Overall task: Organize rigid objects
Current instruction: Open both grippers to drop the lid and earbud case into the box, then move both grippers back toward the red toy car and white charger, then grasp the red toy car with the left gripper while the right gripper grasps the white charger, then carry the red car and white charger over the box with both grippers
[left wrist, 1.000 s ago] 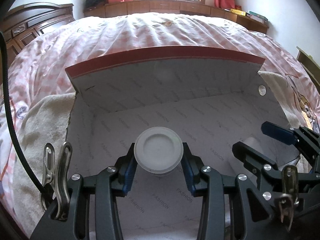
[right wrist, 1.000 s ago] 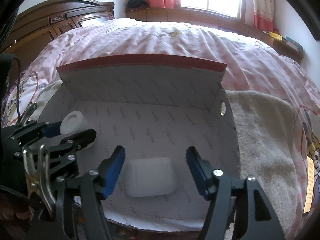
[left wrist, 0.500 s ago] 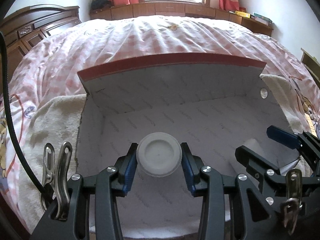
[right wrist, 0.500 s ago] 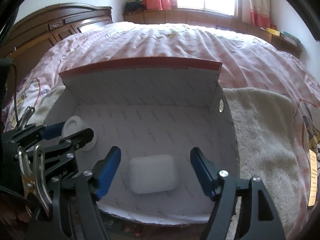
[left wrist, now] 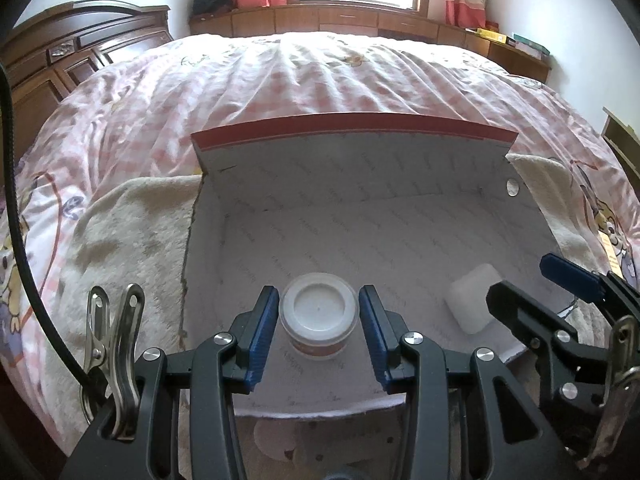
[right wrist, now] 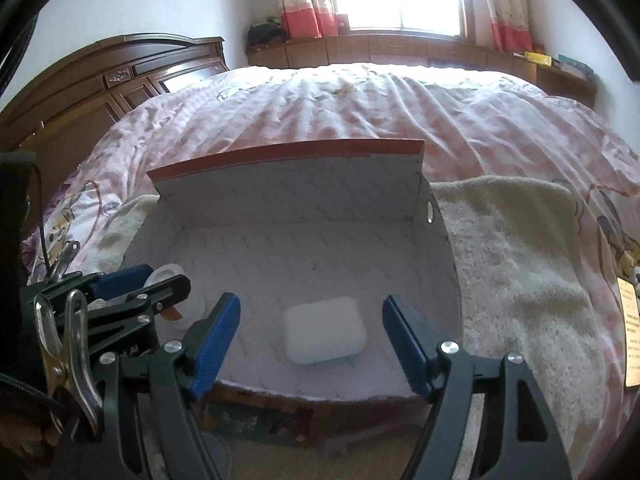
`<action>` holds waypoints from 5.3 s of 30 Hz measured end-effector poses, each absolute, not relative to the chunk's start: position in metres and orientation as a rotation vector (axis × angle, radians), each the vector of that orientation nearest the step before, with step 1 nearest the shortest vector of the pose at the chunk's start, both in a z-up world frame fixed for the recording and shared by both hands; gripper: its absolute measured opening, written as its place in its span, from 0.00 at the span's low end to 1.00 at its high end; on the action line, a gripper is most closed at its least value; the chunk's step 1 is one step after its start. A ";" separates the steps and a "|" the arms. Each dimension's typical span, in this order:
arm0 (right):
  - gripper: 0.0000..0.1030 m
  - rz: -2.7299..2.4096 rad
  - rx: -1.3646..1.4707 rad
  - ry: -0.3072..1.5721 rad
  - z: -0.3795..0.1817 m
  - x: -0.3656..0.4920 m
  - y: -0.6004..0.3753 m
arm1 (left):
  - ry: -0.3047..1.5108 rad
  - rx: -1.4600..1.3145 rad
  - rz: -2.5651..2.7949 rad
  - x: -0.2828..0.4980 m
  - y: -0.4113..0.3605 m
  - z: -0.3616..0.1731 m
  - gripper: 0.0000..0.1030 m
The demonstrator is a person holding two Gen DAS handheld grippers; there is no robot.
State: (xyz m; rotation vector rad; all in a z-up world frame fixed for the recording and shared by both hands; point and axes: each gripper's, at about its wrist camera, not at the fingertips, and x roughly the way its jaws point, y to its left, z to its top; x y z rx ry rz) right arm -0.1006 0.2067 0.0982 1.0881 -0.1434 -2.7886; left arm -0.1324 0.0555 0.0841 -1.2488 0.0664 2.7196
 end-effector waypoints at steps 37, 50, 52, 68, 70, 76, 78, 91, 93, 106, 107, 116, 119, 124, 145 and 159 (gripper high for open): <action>0.75 -2.779 1.103 -0.171 0.094 -0.065 0.208 | 0.098 -1.161 2.706 -0.102 0.059 0.096 0.48; 0.86 -2.778 1.076 -0.158 0.101 -0.048 0.203 | 0.094 -1.155 2.722 -0.082 0.051 0.103 0.48; 0.86 -2.772 1.075 -0.153 0.102 -0.043 0.202 | 0.096 -1.154 2.725 -0.076 0.049 0.104 0.48; 0.86 -2.745 1.133 -0.133 0.087 0.001 0.198 | 0.072 -1.207 2.740 -0.031 0.021 0.089 0.48; 0.86 -2.739 1.147 -0.132 0.083 0.007 0.197 | 0.066 -1.220 2.739 -0.027 0.018 0.084 0.48; 0.86 -2.711 1.199 -0.098 0.068 0.022 0.192 | 0.052 -1.252 2.735 -0.012 0.009 0.072 0.48; 0.86 -2.697 1.220 -0.096 0.063 0.025 0.190 | 0.047 -1.262 2.736 -0.010 0.006 0.069 0.48; 0.77 -2.616 1.330 -0.182 0.033 0.021 0.180 | 0.049 -1.291 2.739 -0.001 -0.001 0.049 0.48; 0.72 -2.635 1.321 -0.165 0.033 0.021 0.179 | 0.061 -1.292 2.734 -0.001 0.000 0.047 0.48; 0.38 -2.708 1.251 0.008 0.039 0.026 0.174 | 0.120 -1.278 2.708 0.000 0.014 0.035 0.48; 0.38 -2.704 1.252 0.005 0.039 0.026 0.175 | 0.133 -1.265 2.705 0.001 0.017 0.035 0.48; 0.38 -2.671 1.238 -0.082 0.028 0.025 0.188 | 0.100 -1.275 2.673 -0.011 0.018 0.020 0.46; 0.39 -2.670 1.214 -0.134 0.027 0.026 0.192 | 0.070 -1.267 2.666 -0.012 0.014 0.018 0.46; 0.41 -2.661 1.189 -0.198 0.026 0.028 0.197 | 0.131 -1.232 2.667 -0.007 0.022 0.018 0.34; 0.38 -2.685 1.170 -0.130 0.031 0.036 0.189 | 0.095 -1.137 2.656 0.006 0.022 0.040 0.22; 0.38 -2.691 1.137 -0.138 0.046 0.034 0.193 | 0.025 -1.071 2.702 -0.004 0.022 0.071 0.22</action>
